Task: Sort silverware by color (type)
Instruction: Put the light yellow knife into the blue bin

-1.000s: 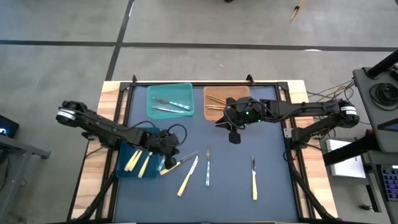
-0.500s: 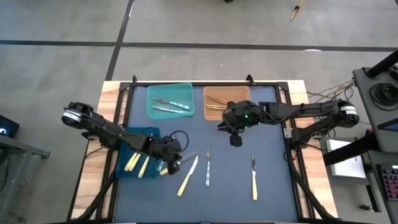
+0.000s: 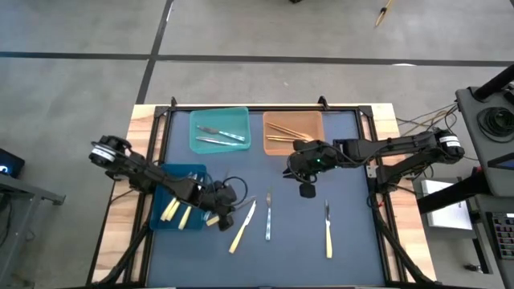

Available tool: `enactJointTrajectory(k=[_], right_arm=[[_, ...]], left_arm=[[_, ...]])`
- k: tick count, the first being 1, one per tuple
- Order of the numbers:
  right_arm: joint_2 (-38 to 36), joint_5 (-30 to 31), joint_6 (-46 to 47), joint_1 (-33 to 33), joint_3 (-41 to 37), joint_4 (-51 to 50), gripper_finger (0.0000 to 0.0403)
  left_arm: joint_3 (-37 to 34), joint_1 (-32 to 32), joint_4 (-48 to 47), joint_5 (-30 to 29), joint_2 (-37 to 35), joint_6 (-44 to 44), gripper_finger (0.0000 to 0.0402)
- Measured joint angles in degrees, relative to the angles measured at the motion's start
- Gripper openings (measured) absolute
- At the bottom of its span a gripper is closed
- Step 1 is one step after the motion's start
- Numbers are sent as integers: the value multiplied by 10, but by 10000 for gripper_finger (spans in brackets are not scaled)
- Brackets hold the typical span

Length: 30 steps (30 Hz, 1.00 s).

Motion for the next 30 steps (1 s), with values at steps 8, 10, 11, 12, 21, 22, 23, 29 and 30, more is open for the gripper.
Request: enactJointTrajectory(k=[8,10,11,12,21,22,23,29,30], right_arm=[[0,0,0,0,0,0,47],[0,0,0,0,0,0,47],[0,0,0,0,0,0,47],[0,0,-1,0,0,1,47],[0,0,-1,0,0,1,47],[0,0,-1,0,0,1,47],[0,0,-1,0,0,1,47],[0,0,-1,0,0,1,47],[0,0,-1,0,0,1,47]], left_arm=[[30,-22,-34,-20,2,-2,0],[51,-27,-62,-38,7,2,0],[60,-28,-82,-44,12,4,0],[67,-29,-102,-47,17,4,0],[76,-29,-127,-52,29,2,1],[76,-29,-127,-52,28,2,3],[76,-29,-127,-52,28,4,7],[76,-31,-127,-52,28,23,53],[76,-32,-127,-52,28,26,64]])
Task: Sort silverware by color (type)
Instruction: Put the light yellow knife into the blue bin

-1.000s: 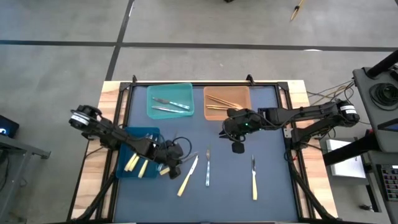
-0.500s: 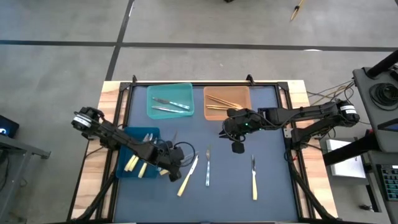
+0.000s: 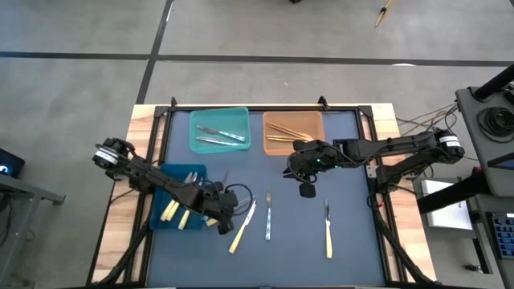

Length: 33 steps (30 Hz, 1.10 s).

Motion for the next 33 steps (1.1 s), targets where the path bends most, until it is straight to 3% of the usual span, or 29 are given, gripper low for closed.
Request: enactJointTrajectory(k=[6,10,26,33], right_arm=[[0,0,0,0,0,0,47],[0,0,0,0,-7,11,47],[0,0,2,0,-26,27,47],[0,0,1,0,-26,29,47]], left_arm=[[-1,0,-3,-1,1,-10,132],[-2,-2,-8,-4,1,-13,154],[-1,-6,-4,-13,46,-25,152],[-1,-6,-6,-13,53,-27,119]])
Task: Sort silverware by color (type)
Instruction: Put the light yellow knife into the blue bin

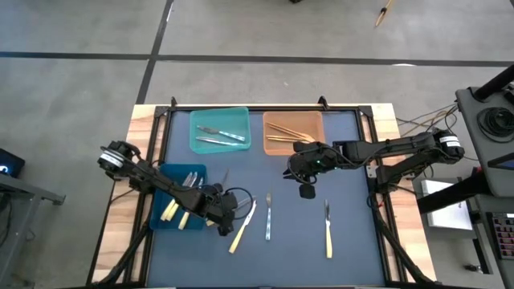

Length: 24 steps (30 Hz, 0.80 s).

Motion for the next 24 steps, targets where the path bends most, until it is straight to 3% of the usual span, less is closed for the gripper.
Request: enactJointTrajectory(k=[15,24], right_arm=[[0,0,-1,0,0,1,47],[0,0,-2,0,0,2,47]], left_arm=[[-1,0,4,0,4,-4,23],[-2,-1,8,-9,2,-16,18]])
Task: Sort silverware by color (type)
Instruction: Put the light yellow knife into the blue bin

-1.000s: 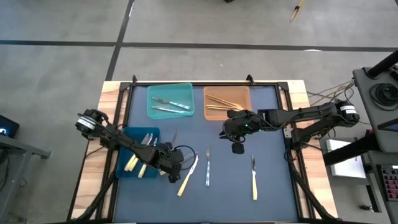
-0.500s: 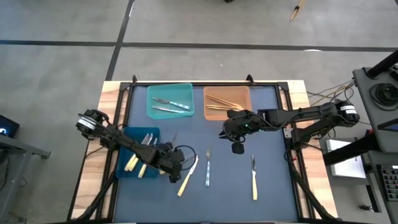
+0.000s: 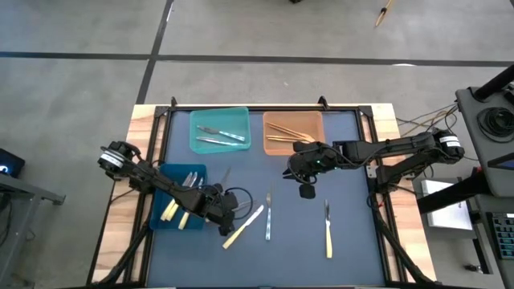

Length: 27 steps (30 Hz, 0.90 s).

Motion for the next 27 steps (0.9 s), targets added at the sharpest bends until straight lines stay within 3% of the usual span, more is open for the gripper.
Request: enactJointTrajectory(k=[27], right_arm=[[0,0,-1,0,0,0,47]], left_arm=[[0,-2,6,-50,-54,23,17]])
